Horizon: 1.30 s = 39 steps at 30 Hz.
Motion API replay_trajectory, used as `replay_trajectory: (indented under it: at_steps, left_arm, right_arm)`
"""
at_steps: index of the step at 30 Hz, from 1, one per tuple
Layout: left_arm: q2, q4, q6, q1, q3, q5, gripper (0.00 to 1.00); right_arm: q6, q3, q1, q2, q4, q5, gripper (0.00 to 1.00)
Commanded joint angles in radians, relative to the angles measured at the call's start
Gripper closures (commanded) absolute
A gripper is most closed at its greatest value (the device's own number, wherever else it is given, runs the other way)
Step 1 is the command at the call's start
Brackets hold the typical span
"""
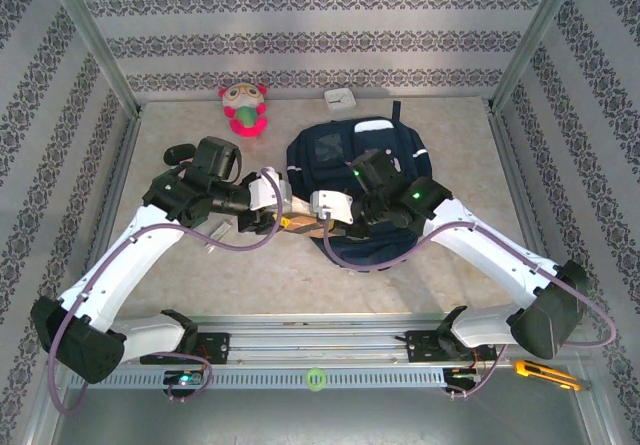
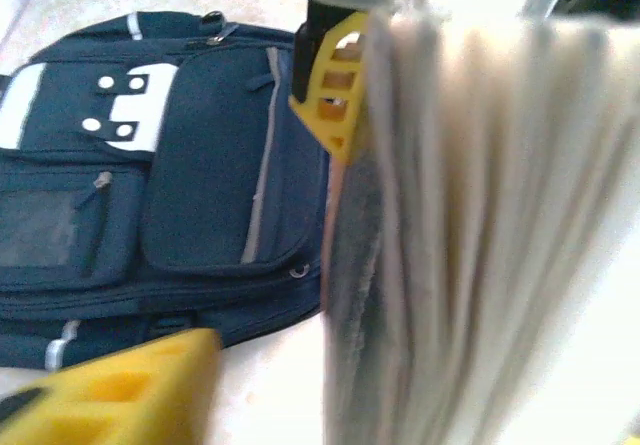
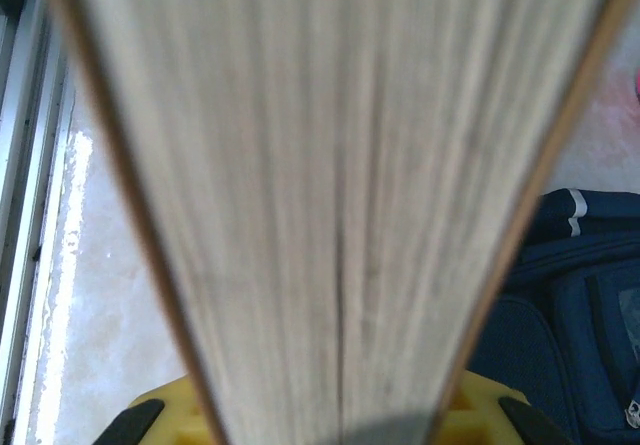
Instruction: Pack books, pencil case, and school supplies into a backpack
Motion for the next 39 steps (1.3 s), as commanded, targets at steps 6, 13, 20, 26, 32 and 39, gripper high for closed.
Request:
replay_trajectory:
  at_steps: [6, 13, 20, 26, 32, 39]
  left_arm:
    - [-0.096, 0.246, -0.207, 0.039, -0.085, 0.216, 1.0]
    - [-0.14, 0.757, -0.588, 0.083, -0.205, 0.388, 1.0]
    - [-0.072, 1.021, -0.784, 0.085, -0.208, 0.467, 1.0]
    - [0.002, 1.07, -0.833, 0.084, -0.187, 0.465, 0.92]
    - [0.023, 0.954, -0.723, 0.077, -0.191, 0.252, 0.36]
    - [0.134, 0.618, -0.324, -0.054, -0.135, -0.153, 0.14]
  right_arm:
    - [0.218, -0.164, -0.233, -0.183, 0.31, -0.322, 0.42]
    - [0.758, -0.489, -0.528, -0.386, 0.915, -0.682, 0.27]
    - [1.018, -0.513, -0.531, -0.34, 1.177, -0.859, 0.26]
    - [1.043, -0.489, -0.505, -0.344, 1.19, -0.874, 0.85]
    - [1.142, -0.48, -0.624, -0.369, 1.145, -0.748, 1.0]
    - [1.404, -0.5, -0.897, -0.396, 0.956, -0.534, 1.0]
